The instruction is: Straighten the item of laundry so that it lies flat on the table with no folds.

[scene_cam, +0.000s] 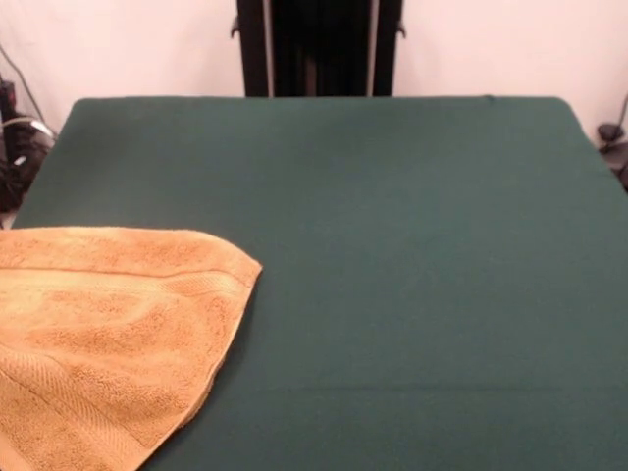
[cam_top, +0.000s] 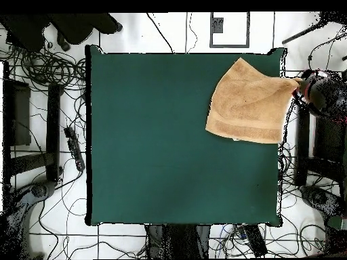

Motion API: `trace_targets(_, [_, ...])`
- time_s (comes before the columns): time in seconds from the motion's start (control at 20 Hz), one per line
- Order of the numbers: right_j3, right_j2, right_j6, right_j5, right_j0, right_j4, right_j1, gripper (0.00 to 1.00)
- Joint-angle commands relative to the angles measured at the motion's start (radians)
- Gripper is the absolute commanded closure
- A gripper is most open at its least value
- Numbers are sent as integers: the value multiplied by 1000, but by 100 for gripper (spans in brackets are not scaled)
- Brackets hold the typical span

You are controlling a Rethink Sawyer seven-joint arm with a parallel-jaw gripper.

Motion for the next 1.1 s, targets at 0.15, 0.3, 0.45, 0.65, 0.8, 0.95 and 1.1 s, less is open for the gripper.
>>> trace_targets(0.15, [48, 37, -151, 12, 56, 21, -25, 100])
trace_targets(0.3, [67, 30, -120, 1, 60, 23, -35, 0])
trace_targets(0.45, [92, 11, -69, -21, 68, 15, -53, 0])
trace_targets(0.65, [137, -32, 35, -50, 93, 0, -92, 0])
trace_targets(0.8, [154, -56, 74, -51, 107, -1, -112, 0])
trace_targets(0.95, [182, -89, 130, -55, 126, -1, -140, 0])
trace_targets(1.1, [239, -107, 176, -64, 130, 27, -182, 0])
